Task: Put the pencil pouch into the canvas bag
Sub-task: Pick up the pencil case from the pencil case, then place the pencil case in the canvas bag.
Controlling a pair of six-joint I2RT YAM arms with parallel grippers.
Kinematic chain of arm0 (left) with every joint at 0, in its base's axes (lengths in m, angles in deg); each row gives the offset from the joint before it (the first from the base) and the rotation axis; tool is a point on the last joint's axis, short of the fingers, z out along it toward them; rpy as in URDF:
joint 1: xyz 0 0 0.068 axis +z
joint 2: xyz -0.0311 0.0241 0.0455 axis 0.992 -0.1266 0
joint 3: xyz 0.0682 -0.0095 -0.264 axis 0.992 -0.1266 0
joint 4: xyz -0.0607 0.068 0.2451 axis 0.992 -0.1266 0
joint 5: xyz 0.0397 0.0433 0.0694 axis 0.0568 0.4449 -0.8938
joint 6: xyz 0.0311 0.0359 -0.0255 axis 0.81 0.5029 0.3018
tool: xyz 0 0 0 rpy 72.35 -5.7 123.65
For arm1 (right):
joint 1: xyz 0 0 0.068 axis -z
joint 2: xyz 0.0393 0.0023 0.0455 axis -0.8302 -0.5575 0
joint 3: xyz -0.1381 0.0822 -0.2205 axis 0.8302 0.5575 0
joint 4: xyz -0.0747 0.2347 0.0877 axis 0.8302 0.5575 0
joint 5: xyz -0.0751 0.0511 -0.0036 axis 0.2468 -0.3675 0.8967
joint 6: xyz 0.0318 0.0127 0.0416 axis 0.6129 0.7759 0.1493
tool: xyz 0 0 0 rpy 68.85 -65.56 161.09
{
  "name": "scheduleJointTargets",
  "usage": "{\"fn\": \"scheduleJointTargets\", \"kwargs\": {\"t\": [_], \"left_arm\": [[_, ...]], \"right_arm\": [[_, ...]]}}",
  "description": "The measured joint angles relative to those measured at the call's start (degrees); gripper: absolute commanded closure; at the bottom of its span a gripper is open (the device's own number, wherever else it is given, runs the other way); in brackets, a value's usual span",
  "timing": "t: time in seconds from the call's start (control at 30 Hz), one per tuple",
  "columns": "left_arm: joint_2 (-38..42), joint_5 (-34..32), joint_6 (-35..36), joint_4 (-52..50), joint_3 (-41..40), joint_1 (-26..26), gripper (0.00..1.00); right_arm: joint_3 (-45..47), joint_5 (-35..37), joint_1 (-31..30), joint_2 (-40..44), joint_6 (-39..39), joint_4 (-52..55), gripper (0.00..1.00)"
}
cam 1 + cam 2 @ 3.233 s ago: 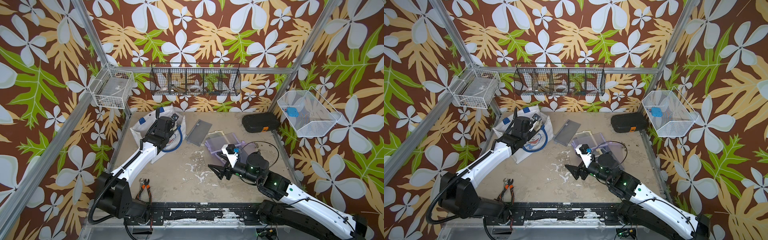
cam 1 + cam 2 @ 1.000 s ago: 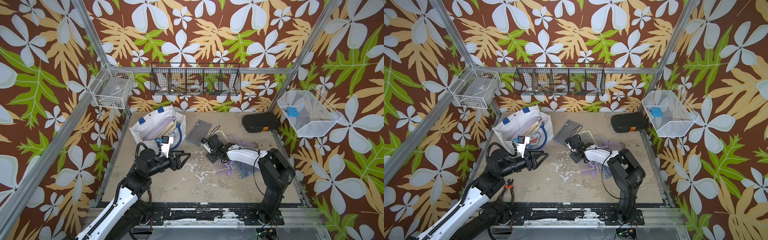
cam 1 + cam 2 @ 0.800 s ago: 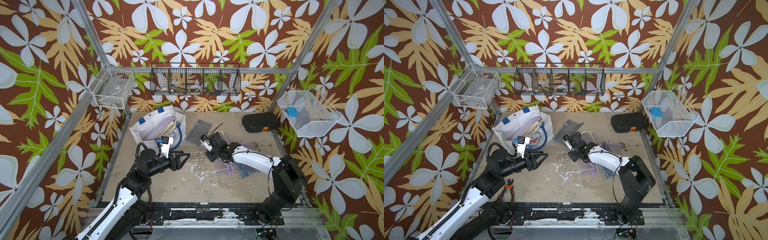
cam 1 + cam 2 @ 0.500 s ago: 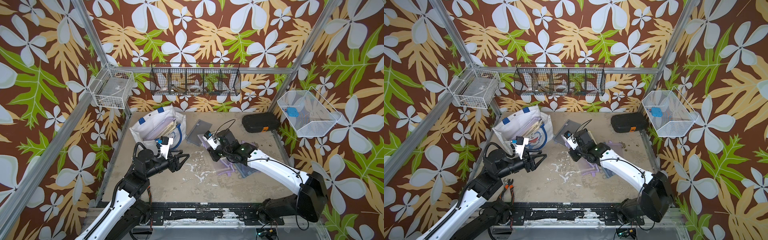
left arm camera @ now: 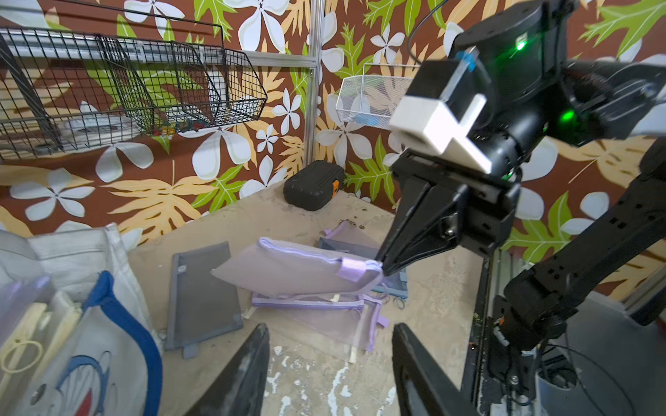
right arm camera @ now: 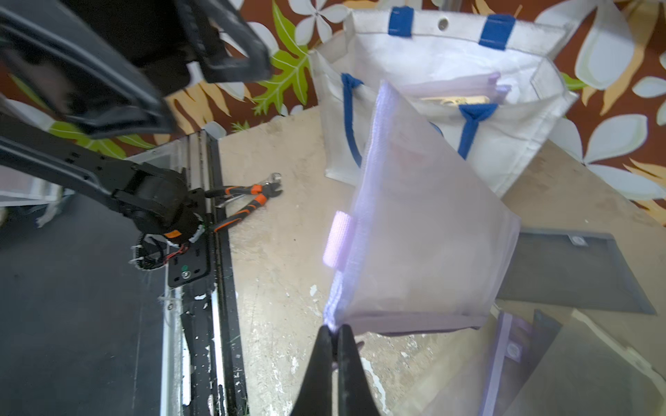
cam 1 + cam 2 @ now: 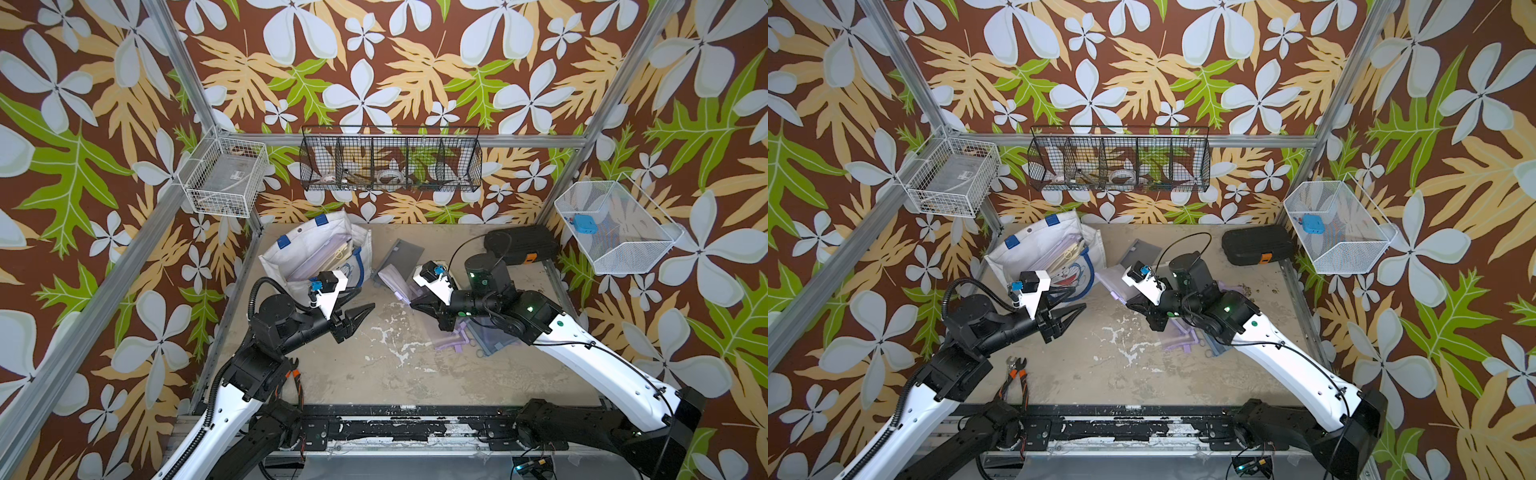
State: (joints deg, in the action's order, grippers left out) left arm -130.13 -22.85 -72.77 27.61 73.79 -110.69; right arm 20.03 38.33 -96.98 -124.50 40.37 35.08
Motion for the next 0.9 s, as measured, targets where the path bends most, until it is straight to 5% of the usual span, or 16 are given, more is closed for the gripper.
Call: {"fn": "scheduleJointTargets", "kwargs": {"t": [0.13, 0.53, 0.77, 0.9], "left_arm": [[0.2, -3.7, 5.8, -2.4, 0.3, 0.0, 0.39], [-2.6, -0.6, 14.1, -2.1, 3.3, 0.0, 0.25], [-7.2, 4.9, 16.8, -2.4, 6.3, 0.0, 0.24], [-9.1, 8.4, 16.7, -2.5, 6.8, 0.0, 0.32]], "right_arm": [[-2.9, -4.2, -0.1, 0.2, -1.3, 2.3, 1.0], [-4.7, -12.1, -0.7, 3.1, -3.9, 7.3, 1.0], [-6.6, -15.7, -0.9, 4.0, -5.2, 9.1, 1.0], [-6.9, -16.3, -1.4, 4.2, -6.2, 10.1, 1.0]]}}
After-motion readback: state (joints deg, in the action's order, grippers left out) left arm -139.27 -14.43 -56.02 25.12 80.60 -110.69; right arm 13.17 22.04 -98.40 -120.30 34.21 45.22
